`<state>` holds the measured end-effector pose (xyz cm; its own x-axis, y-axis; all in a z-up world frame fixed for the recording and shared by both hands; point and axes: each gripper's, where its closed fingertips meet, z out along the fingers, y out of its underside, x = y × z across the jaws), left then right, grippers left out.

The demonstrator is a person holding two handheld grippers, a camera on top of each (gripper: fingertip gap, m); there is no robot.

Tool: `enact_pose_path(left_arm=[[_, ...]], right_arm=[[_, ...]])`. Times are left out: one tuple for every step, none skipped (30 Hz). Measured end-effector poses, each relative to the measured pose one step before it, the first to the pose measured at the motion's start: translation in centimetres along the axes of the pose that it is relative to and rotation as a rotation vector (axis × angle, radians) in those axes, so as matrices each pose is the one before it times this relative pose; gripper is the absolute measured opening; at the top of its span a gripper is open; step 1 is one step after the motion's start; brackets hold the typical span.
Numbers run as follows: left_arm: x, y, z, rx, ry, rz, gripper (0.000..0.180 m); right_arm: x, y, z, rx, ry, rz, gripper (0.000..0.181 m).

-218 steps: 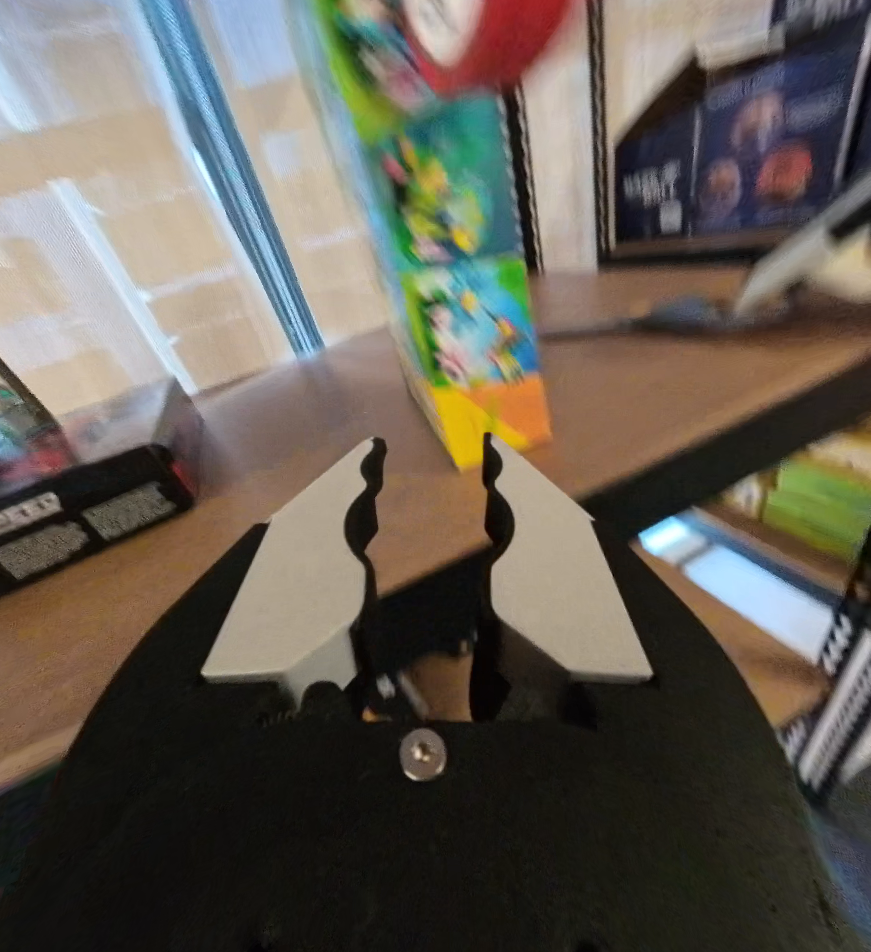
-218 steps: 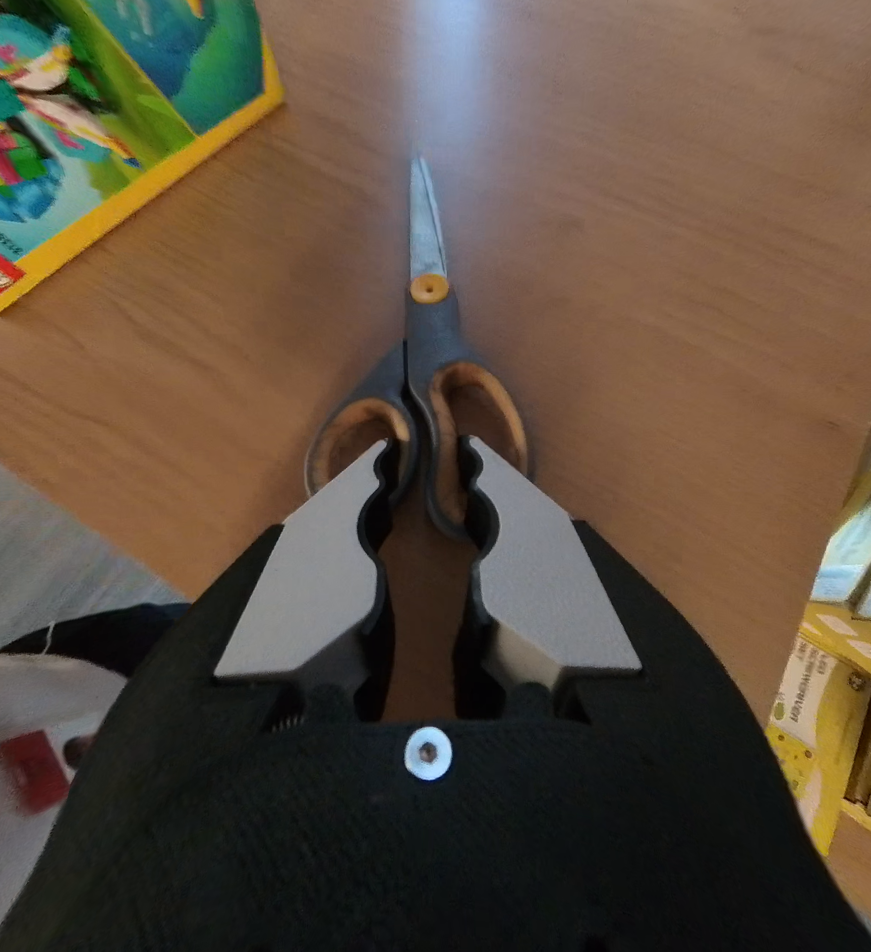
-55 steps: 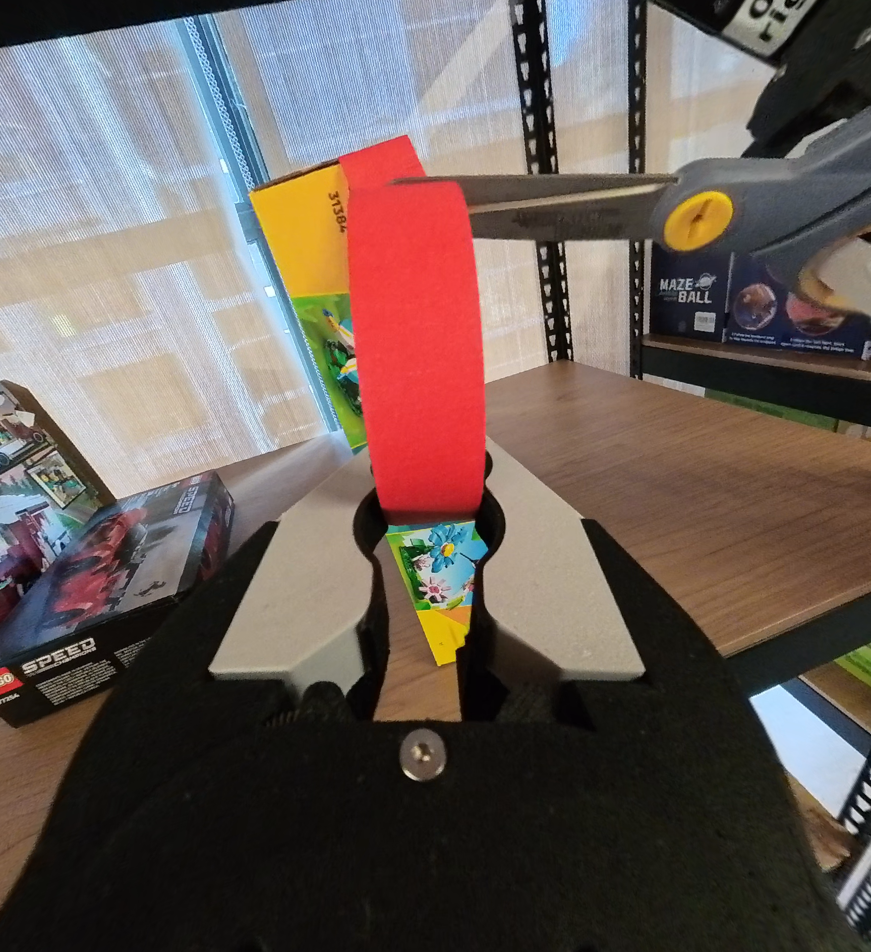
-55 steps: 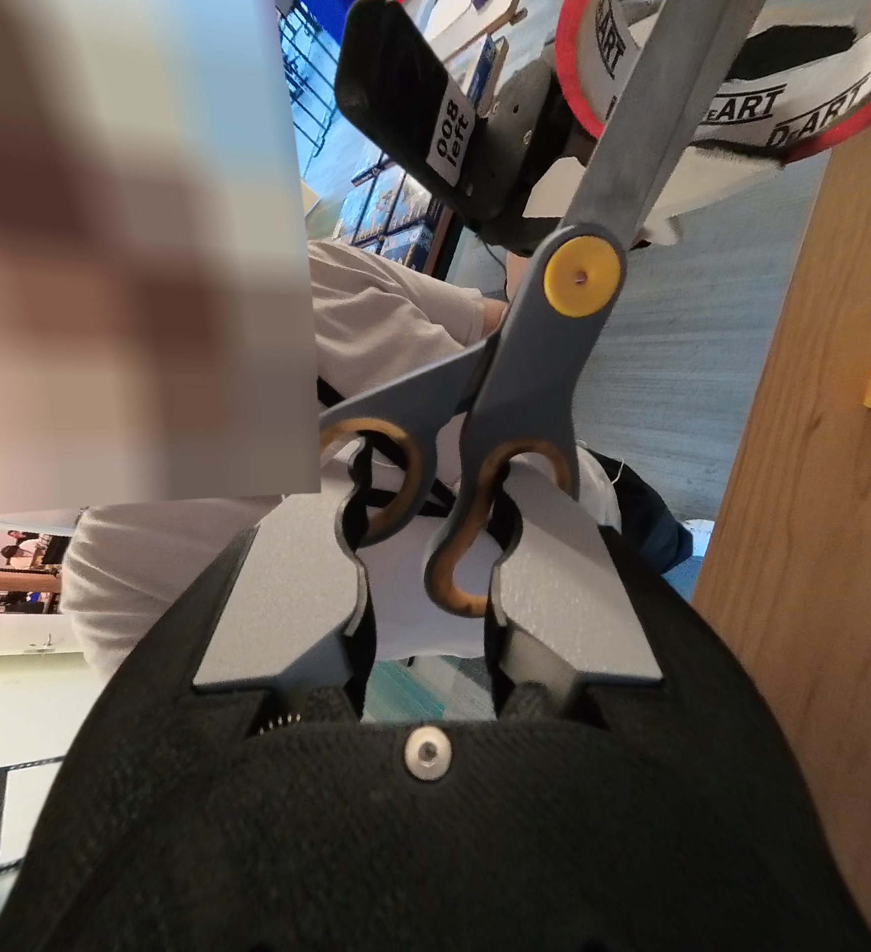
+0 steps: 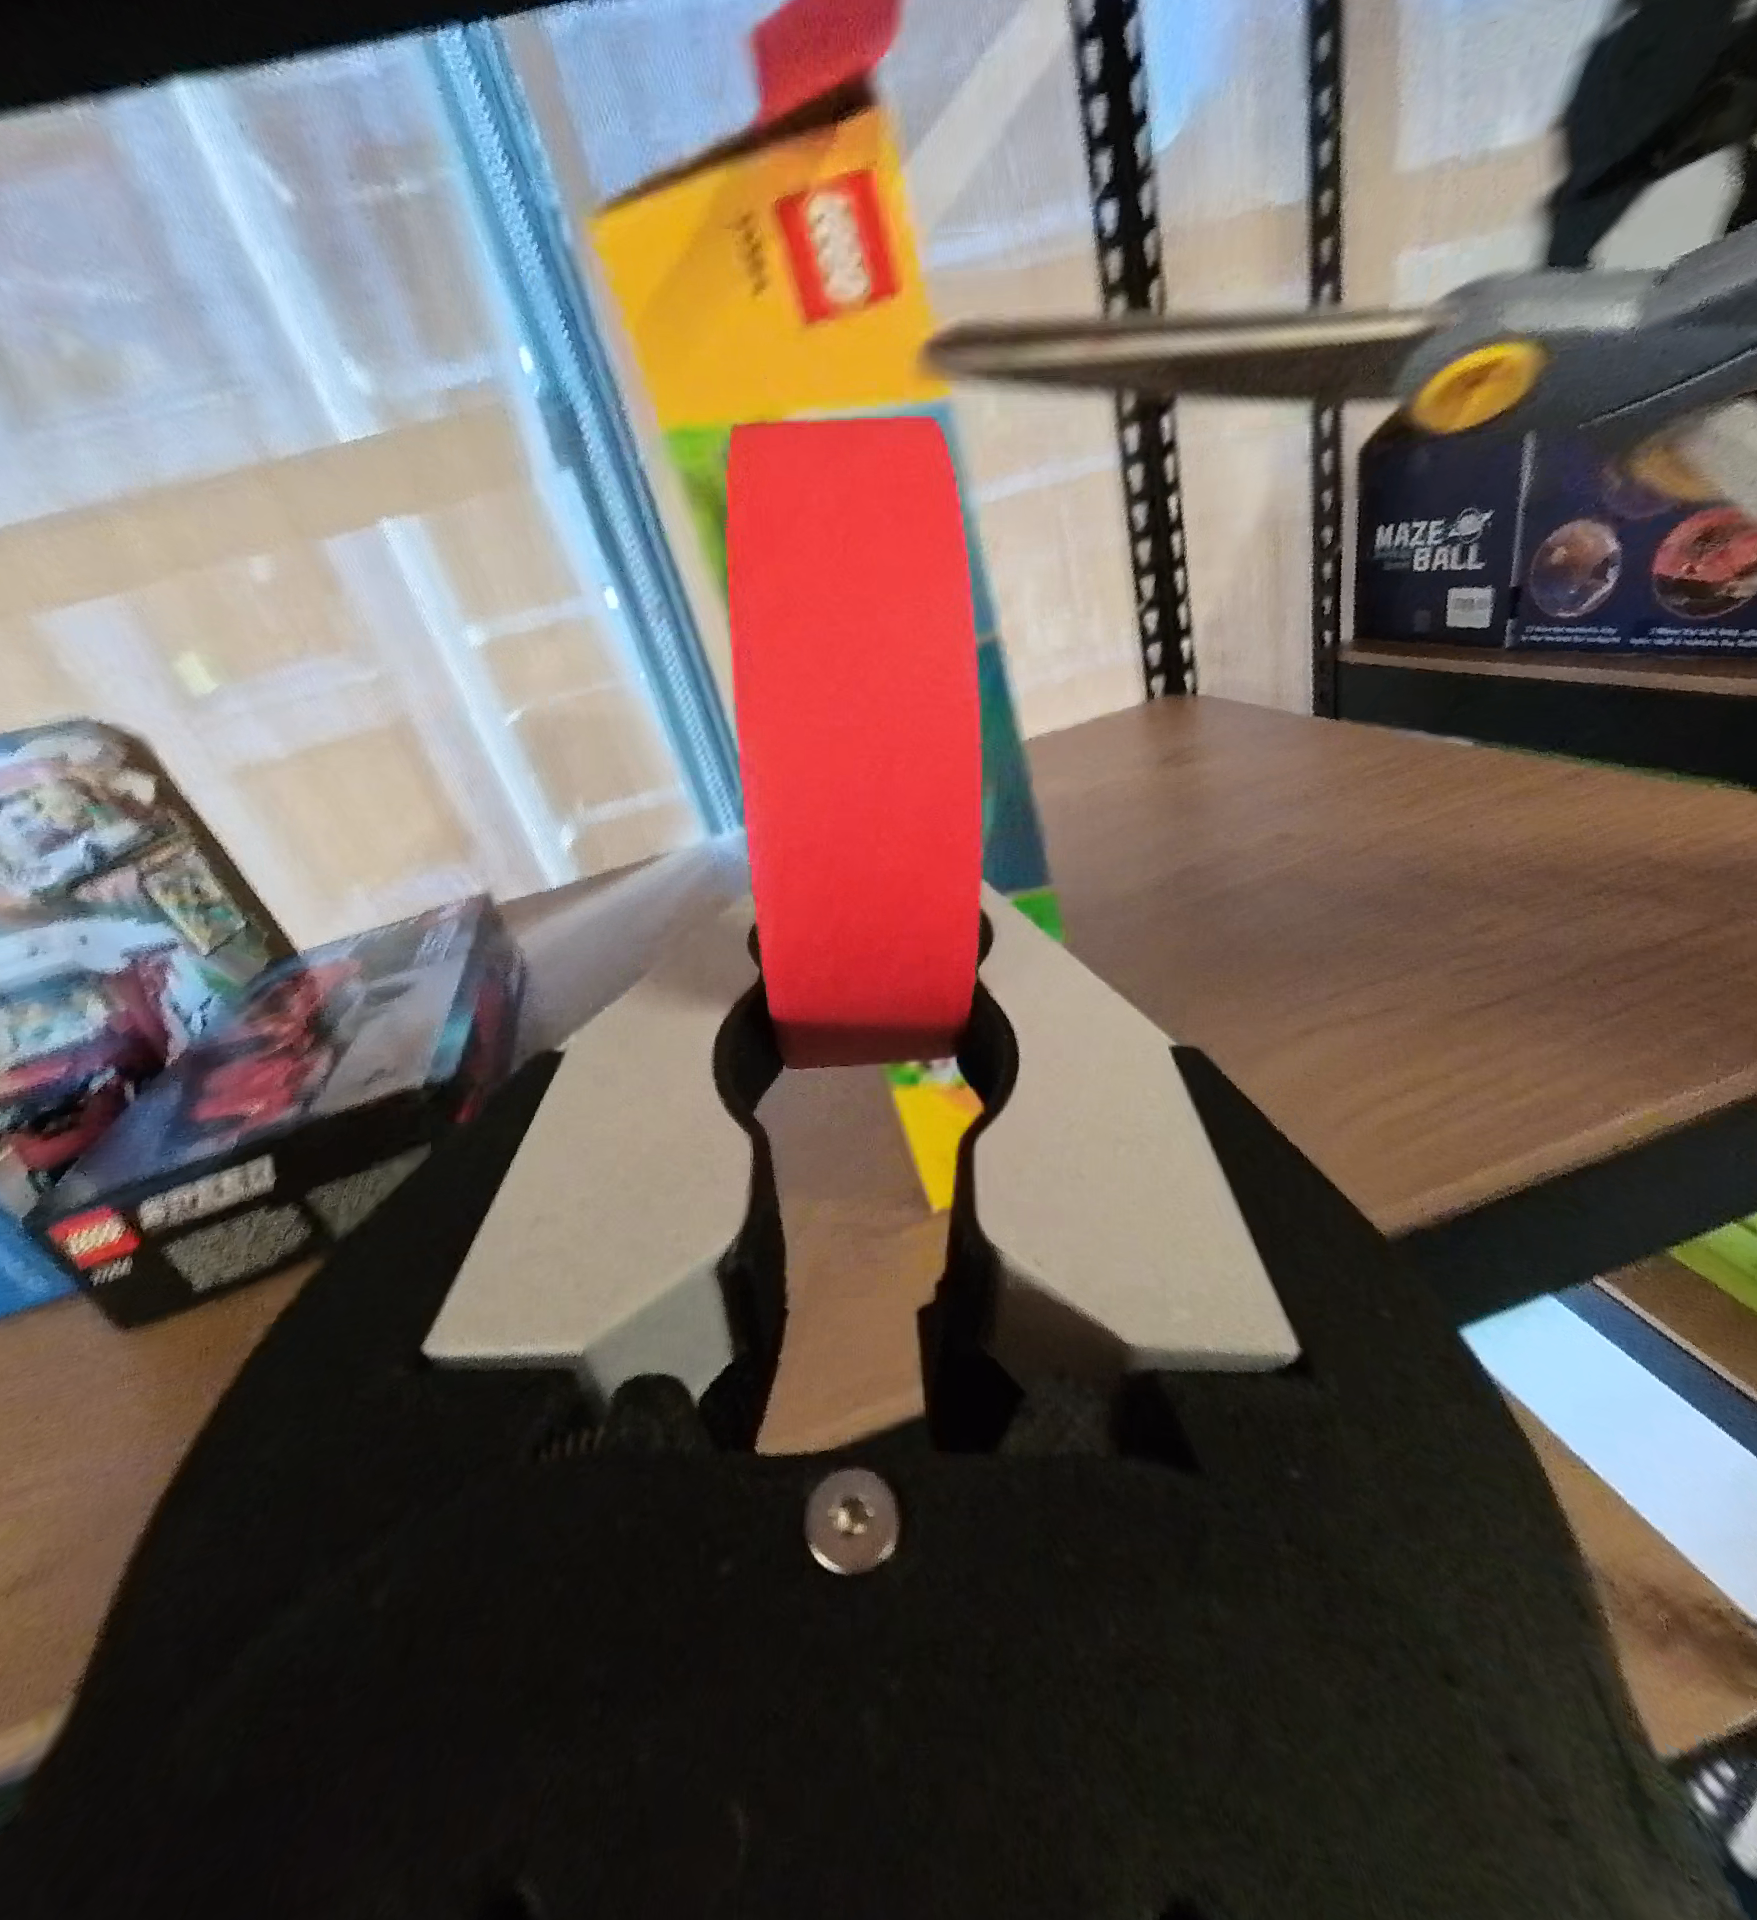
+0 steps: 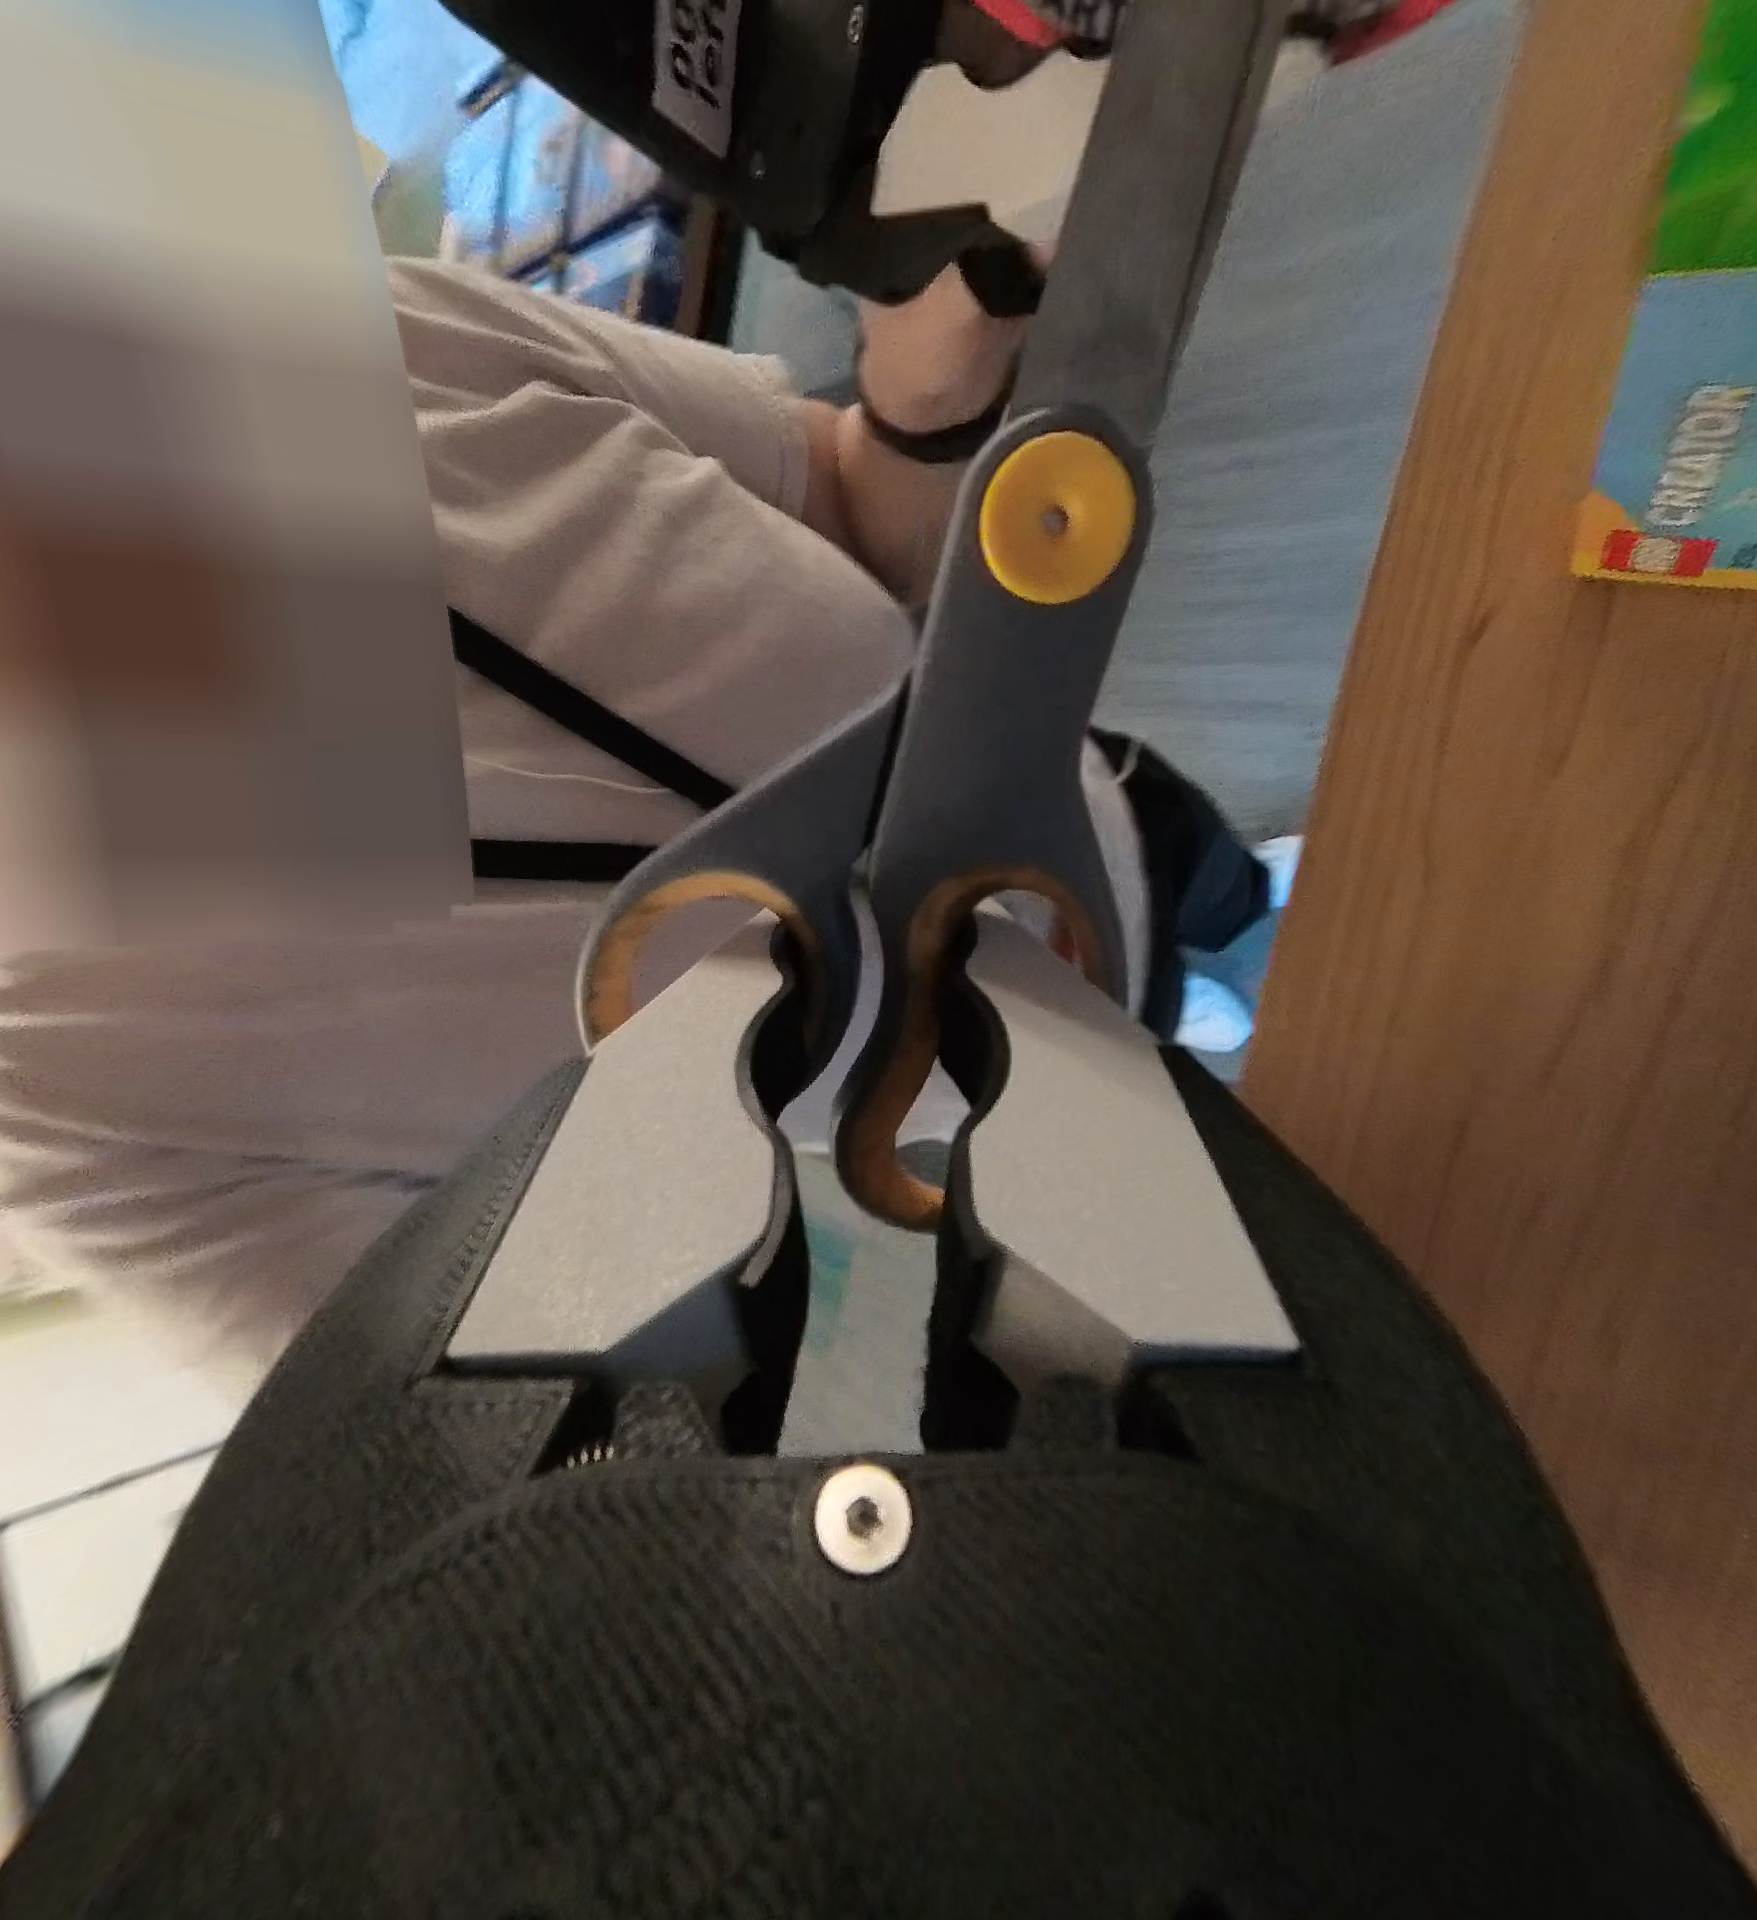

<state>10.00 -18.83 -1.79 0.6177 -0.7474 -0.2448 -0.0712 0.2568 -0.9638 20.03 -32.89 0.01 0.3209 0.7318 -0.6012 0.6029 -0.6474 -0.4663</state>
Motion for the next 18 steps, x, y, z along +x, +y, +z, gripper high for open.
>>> enact_pose_path(left_arm=[[-0.924,1.072,-0.453,-0.0328,-0.0135,-0.0207,0.028],[-1.21,1.367,-0.324,-0.0475,-0.0164,-0.0302,0.028],[-1.282,1.575,-0.162,-0.0595,-0.0051,-0.0444,0.028],[-1.105,1.517,-0.009,-0.0632,0.0182,-0.0669,0.028],[-0.73,1.297,0.068,-0.0611,0.049,-0.0842,0.028],[-0.369,0.813,0.083,-0.0419,0.076,-0.0966,0.028],[-0.281,0.561,0.062,-0.0359,0.0789,-0.1108,0.028],[-0.274,0.262,-0.005,-0.0285,0.0676,-0.0982,0.028],[-0.248,0.207,0.008,-0.0248,0.0554,-0.0713,0.028],[-0.21,0.302,0.023,-0.0366,0.0468,-0.0603,0.028],[-0.23,0.091,0.024,-0.0265,0.0387,-0.0499,0.028],[-0.345,-0.064,0.031,-0.019,0.0316,-0.0461,0.028],[-0.443,0.022,0.072,-0.0333,0.0305,-0.056,0.027],[-0.431,0.151,0.118,-0.0561,0.0369,-0.0633,0.027],[-0.374,-0.057,0.096,-0.0562,0.0407,-0.0582,0.027],[-0.598,-0.254,0.008,-0.0477,0.0195,-0.0558,0.027],[-0.851,-0.083,-0.057,-0.062,-0.0107,-0.0486,0.028],[-0.731,0.125,-0.08,-0.0765,-0.0187,-0.04,0.028]], right_arm=[[0.456,0.265,0.252,0.0278,0.0568,-0.0066,0.019],[0.462,0.473,0.305,0.0261,0.0553,0.0078,0.019],[0.275,0.665,0.361,0.0265,0.0431,0.0033,0.019],[0.199,0.692,0.356,0.0342,0.0391,0.0011,0.019],[0.475,0.666,0.259,0.0411,0.0557,0.0207,0.019],[0.463,0.6,0.228,0.0493,0.0491,0.0345,0.019],[0.473,0.718,0.219,0.0424,0.0389,0.0432,0.019],[0.926,0.878,0.237,0.0229,0.0564,0.0538,0.019],[1.504,0.939,0.327,0.0004,0.0806,0.06,0.019],[1.857,1.013,0.476,-0.0301,0.0927,0.0588,0.019],[1.978,1.012,0.594,-0.0552,0.0959,0.0481,0.019],[1.885,0.807,0.649,-0.0592,0.0925,0.0311,0.019],[1.519,0.496,0.616,-0.0507,0.0718,0.0168,0.019],[0.958,0.175,0.547,-0.0355,0.0391,0.0109,0.019],[0.526,-0.154,0.415,-0.0161,0.0134,0.0081,0.019],[0.326,-0.329,0.306,-0.0037,0.0045,0.0007,0.019],[0.27,-0.355,0.26,-0.0002,0.0035,-0.0041,0.019],[0.256,-0.311,0.248,-0.002,0.005,-0.0056,0.019]])
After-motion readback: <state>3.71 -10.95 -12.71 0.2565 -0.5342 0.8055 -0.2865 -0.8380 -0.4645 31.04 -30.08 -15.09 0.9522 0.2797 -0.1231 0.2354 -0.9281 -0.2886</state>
